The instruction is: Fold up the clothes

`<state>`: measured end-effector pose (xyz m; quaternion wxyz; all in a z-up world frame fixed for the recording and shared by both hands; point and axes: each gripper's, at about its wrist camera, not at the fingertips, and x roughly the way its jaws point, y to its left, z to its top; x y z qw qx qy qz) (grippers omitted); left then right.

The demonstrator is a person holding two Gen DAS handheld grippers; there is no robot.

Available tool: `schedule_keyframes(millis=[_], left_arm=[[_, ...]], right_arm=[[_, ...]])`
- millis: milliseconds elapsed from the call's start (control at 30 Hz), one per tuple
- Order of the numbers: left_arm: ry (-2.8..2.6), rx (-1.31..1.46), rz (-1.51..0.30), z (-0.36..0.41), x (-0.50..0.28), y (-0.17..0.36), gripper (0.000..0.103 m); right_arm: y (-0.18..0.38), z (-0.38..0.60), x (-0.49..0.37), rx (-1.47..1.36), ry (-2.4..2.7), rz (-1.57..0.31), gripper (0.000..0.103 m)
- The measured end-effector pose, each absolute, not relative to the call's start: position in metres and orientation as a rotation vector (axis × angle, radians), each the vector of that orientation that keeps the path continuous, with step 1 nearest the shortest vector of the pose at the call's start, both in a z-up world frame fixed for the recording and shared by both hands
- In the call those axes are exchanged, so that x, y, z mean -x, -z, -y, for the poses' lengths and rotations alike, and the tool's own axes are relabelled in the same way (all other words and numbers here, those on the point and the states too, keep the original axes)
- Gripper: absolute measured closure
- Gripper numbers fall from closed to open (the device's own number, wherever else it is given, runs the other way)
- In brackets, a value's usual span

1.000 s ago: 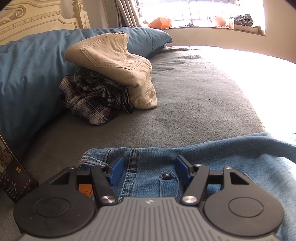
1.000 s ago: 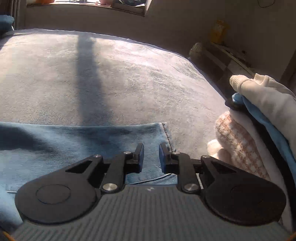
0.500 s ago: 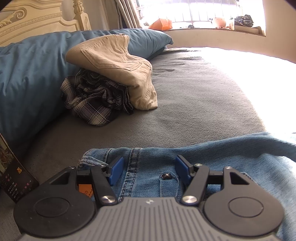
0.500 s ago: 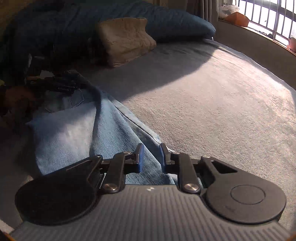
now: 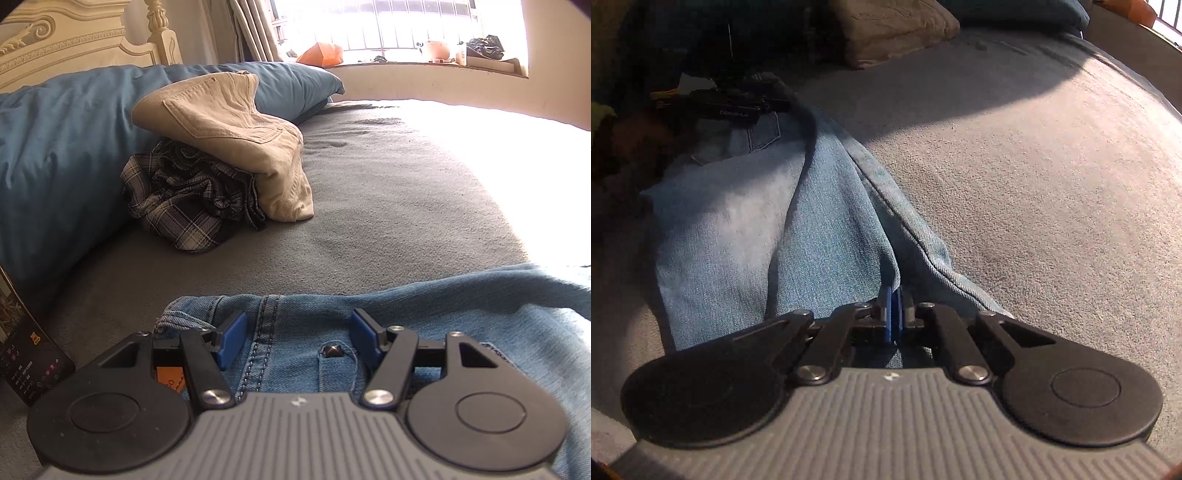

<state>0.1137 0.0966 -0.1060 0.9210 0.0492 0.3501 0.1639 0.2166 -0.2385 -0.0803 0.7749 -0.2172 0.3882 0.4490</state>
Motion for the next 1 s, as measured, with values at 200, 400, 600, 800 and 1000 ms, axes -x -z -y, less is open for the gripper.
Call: schedule_keyframes(millis=[200, 400, 600, 800, 1000], left_arm=[[-0.347, -0.119, -0.709, -0.093, -0.113, 0.106, 0.038], [-0.349, -0.128, -0.719, -0.093, -0.115, 0.105, 0.038], [-0.352, -0.132, -0.718, -0.092, -0.114, 0.106, 0.038], [-0.35, -0.134, -0.725, -0.092, -0.115, 0.106, 0.038], [-0.35, -0.136, -0.721, -0.092, -0.115, 0.107, 0.038]], right_arm=[[0.056, 0.24, -0.211, 0.511, -0.921, -0.732, 0.103], [0.063, 0.237, -0.22, 0.597, -0.829, -0.684, 0.103], [0.075, 0.265, -0.251, 0.424, -0.711, -0.776, 0.103], [0.062, 0.271, -0.249, 0.201, -0.889, -0.862, 0.096], [0.069, 0.26, -0.247, 0.243, -0.943, -0.951, 0.089]])
